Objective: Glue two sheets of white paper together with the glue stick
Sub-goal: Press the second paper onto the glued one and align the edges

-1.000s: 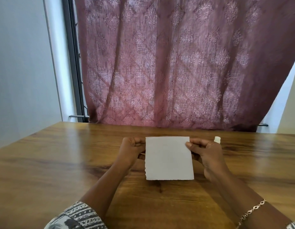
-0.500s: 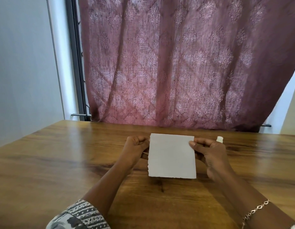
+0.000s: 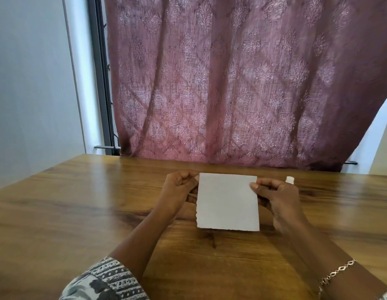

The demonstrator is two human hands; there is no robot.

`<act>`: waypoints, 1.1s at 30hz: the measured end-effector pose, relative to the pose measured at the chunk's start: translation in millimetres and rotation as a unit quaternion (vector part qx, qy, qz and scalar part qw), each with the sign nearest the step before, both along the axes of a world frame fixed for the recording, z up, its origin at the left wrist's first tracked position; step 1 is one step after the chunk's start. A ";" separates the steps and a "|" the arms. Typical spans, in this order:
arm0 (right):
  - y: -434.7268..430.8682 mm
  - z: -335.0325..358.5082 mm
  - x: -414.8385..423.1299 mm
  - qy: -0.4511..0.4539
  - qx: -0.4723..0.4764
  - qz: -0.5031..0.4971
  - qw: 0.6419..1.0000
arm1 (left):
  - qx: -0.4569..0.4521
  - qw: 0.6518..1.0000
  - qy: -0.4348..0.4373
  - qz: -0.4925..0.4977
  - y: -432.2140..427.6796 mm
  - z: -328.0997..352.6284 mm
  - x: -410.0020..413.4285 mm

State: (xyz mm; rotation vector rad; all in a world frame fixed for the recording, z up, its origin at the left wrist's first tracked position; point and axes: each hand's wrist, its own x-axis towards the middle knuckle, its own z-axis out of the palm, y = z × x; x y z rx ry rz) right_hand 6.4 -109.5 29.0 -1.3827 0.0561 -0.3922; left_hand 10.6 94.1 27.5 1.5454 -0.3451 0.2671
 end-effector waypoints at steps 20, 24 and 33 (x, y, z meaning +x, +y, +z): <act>1.4 0.2 -0.6 -0.003 -0.009 -0.007 1.000 | -0.001 1.000 -0.020 0.006 -1.2 -1.5 2.4; 1.7 0.6 -1.1 -0.007 -0.014 -0.002 1.000 | -0.012 1.000 -0.025 0.011 -2.6 0.6 0.5; 3.4 1.7 -3.6 -0.005 -0.017 -0.006 1.000 | -0.019 0.999 -0.025 0.018 -2.3 1.0 -0.8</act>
